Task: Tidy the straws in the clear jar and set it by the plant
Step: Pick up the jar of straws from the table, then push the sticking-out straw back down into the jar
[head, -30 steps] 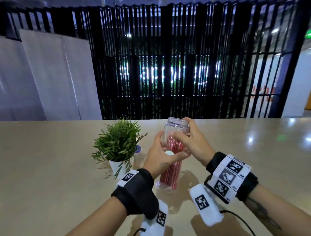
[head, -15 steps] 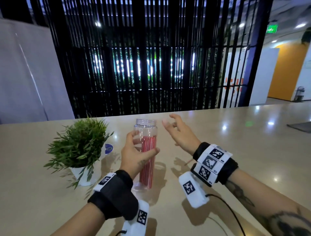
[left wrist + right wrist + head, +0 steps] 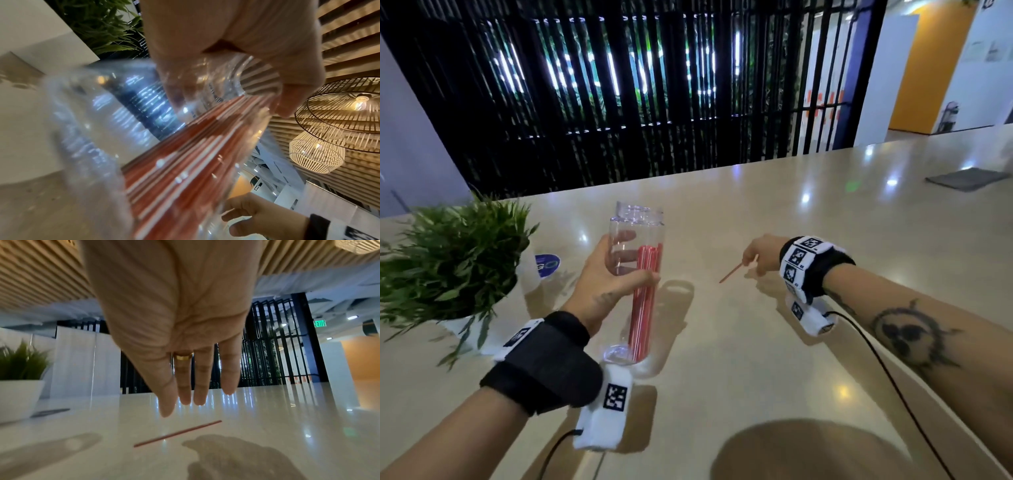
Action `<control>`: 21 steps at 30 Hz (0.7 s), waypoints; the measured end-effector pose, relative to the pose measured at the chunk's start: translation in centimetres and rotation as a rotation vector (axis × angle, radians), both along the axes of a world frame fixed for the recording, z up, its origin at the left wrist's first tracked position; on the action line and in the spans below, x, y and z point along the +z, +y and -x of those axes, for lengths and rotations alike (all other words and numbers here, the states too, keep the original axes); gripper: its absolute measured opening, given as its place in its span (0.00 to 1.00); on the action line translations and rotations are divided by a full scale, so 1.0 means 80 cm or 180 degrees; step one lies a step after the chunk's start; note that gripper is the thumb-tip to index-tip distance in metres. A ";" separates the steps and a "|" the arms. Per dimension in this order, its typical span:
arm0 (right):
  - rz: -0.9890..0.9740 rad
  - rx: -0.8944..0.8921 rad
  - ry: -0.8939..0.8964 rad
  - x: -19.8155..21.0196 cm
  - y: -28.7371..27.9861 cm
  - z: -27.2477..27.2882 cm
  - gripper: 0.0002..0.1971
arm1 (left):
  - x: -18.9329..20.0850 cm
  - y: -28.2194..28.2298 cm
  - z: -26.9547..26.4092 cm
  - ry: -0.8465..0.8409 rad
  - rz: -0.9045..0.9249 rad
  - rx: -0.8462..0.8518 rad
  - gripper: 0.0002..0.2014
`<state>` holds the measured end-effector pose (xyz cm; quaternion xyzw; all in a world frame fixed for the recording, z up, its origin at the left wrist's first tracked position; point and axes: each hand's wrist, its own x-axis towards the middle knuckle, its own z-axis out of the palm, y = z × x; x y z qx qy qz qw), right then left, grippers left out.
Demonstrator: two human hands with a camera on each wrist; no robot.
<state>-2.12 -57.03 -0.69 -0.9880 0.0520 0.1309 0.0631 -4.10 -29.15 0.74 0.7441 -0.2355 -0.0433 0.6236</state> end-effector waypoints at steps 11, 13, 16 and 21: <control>0.0951 0.0237 0.0260 -0.075 -0.029 -0.119 0.12 | -0.015 0.001 -0.020 0.0240 -0.0250 0.0086 0.41; 0.1055 0.0231 0.0461 -0.071 -0.015 -0.111 0.09 | -0.018 -0.003 -0.022 0.0288 -0.0256 0.0121 0.41; 0.1282 0.0248 0.0364 -0.075 -0.009 -0.110 0.07 | -0.021 -0.007 -0.024 0.0353 -0.0211 0.0161 0.41; 0.1387 0.0385 -0.0026 -0.062 0.007 -0.099 0.04 | -0.023 -0.008 -0.026 0.0381 -0.0230 0.0117 0.39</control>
